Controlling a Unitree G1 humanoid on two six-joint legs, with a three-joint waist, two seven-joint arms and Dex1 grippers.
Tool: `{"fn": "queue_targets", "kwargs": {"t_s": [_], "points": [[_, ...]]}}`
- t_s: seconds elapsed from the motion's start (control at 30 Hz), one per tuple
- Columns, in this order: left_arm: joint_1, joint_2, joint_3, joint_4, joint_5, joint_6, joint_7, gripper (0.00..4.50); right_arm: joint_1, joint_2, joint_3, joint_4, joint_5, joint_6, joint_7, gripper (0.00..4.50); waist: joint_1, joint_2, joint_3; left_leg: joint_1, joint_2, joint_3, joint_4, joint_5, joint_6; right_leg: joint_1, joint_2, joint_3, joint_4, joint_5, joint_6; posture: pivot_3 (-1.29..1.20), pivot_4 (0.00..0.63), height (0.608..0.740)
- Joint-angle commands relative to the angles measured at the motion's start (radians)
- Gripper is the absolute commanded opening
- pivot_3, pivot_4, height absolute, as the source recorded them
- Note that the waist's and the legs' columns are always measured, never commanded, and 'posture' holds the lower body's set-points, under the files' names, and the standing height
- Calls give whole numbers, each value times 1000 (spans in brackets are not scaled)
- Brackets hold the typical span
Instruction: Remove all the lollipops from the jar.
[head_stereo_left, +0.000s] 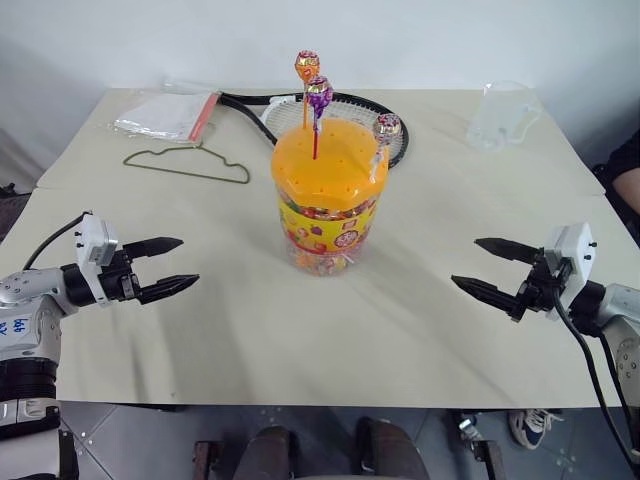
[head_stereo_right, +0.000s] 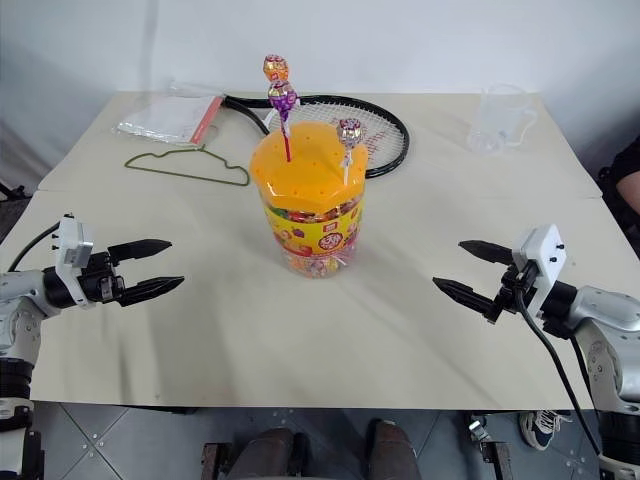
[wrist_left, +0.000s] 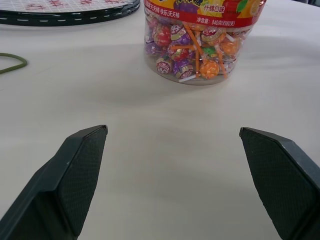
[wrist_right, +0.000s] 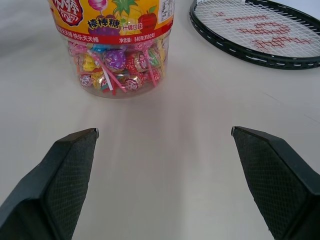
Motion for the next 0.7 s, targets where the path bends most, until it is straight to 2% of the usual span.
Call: {"fn": "queue_targets", "kwargs": {"t_s": [0.03, 0.33, 0.7], "points": [[7, 18, 38, 1, -15, -15, -10, 4500, -8, -1, -15, -15, 15, -14, 3, 4460, 0, 0, 0, 0, 0, 0, 0, 0, 0, 0, 0, 0, 0, 0, 0, 0, 150, 740], [22, 29, 76, -73, -52, 91, 45, 4500, -26, -3, -12, -16, 27, -8, 10, 4460, -1, 0, 0, 0, 0, 0, 3, 0, 0, 0, 0, 0, 3, 0, 0, 0, 150, 740], [-13, 129, 136, -199, -125, 192, -8, 4500, -24, -36, -71, -131, 118, 51, 10, 4460, 1, -1, 0, -1, 1, -8, 7, -1, 0, 0, 0, 1, 5, 0, 0, 0, 150, 740]]}}
